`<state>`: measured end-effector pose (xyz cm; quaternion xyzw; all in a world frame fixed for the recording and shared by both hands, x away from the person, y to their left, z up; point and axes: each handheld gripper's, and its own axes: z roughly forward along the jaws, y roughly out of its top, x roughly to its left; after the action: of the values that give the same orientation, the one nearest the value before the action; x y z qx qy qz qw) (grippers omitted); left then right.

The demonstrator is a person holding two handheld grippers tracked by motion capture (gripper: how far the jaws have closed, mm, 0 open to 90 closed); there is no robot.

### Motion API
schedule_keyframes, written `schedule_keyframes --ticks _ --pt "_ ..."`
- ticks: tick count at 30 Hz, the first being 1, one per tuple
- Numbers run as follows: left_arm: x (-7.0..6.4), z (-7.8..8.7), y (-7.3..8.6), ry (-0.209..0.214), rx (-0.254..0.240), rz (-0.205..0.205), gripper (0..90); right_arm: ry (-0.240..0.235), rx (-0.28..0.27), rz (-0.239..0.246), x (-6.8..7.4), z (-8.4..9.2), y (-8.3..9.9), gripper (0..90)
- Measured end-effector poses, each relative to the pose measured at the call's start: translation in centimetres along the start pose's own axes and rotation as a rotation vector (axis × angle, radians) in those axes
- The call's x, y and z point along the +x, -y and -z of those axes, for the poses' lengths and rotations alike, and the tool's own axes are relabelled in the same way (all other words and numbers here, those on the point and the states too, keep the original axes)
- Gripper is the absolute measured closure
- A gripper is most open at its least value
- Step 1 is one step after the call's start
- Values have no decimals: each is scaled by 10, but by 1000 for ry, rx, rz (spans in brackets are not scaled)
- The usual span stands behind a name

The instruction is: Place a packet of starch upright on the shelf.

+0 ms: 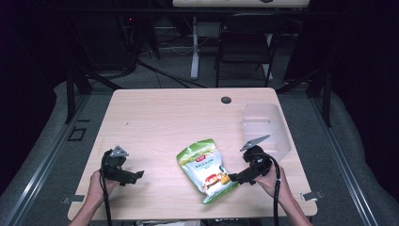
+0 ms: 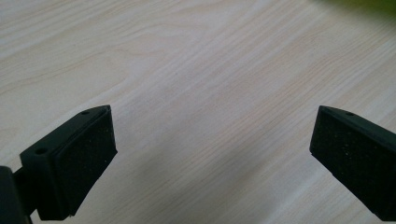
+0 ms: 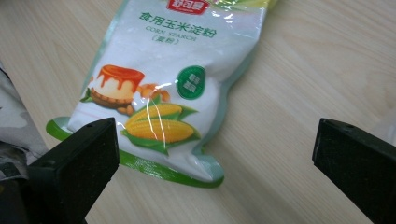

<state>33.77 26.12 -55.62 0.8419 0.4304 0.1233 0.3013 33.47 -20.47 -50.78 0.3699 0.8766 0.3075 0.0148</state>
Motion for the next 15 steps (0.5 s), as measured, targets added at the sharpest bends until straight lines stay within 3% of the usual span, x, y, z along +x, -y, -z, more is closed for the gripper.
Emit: schedule_keyframes --ticks 15 --pt "0 0 1 9 9 -7 2 -51 43 -22 -7 -30 -39 27"
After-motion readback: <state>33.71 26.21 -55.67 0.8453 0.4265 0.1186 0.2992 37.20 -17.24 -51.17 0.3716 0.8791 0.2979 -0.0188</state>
